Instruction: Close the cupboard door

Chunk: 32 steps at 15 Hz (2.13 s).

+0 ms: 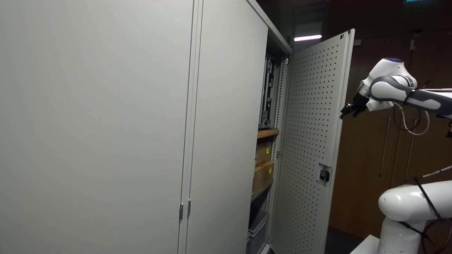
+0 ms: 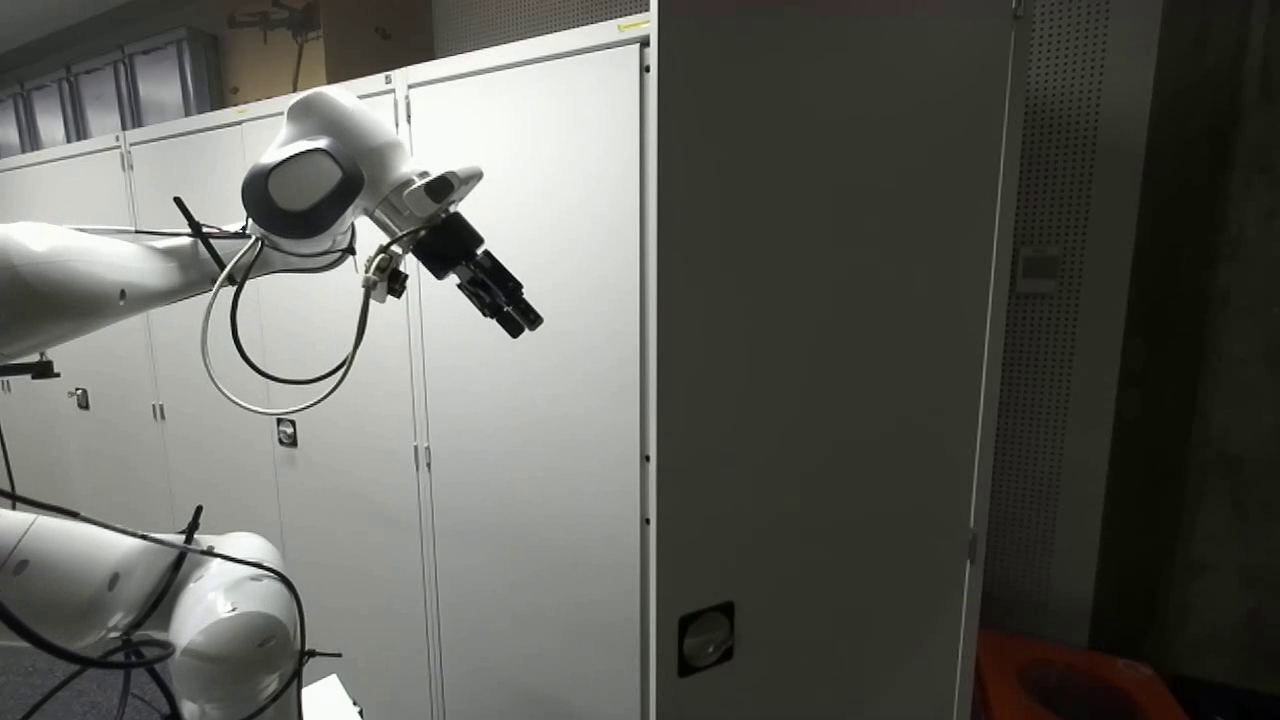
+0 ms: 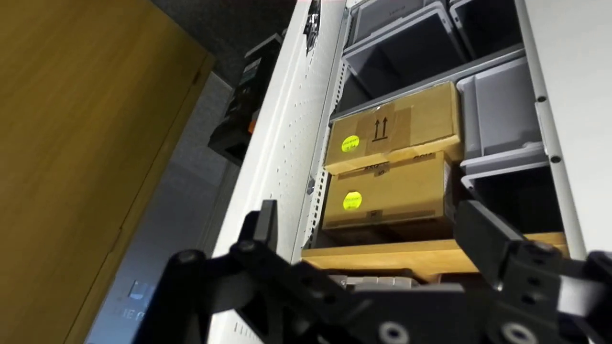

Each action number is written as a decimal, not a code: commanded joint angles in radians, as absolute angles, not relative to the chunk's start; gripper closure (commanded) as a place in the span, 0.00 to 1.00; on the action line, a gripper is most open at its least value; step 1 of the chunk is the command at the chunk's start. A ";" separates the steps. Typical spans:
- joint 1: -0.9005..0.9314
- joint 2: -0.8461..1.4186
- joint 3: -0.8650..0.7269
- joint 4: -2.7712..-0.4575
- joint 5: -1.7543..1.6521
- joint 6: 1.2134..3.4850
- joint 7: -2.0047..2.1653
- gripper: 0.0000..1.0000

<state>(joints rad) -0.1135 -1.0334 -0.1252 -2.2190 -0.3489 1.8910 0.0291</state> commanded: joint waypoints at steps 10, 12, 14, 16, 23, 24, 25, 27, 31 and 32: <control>-0.260 -0.980 -0.259 -2.220 -0.427 2.243 0.007 0.00; -0.267 -0.958 -0.286 -2.220 -0.422 2.296 -0.016 0.00; -0.265 -0.934 -0.305 -2.211 -0.411 2.328 -0.043 0.00; -0.257 -0.910 -0.318 -2.202 -0.401 2.357 -0.075 0.00; -0.207 -0.837 -0.326 -2.161 -0.354 2.439 -0.163 0.00; -0.196 -0.828 -0.328 -2.152 -0.343 2.451 -0.176 0.00; -0.182 -0.819 -0.333 -2.145 -0.328 2.467 -0.188 0.00; -0.157 -0.800 -0.339 -2.134 -0.296 2.498 -0.208 0.00; -0.108 -0.765 -0.355 -2.130 -0.233 2.543 -0.252 0.00; -0.097 -0.758 -0.360 -2.129 -0.220 2.551 -0.263 0.00</control>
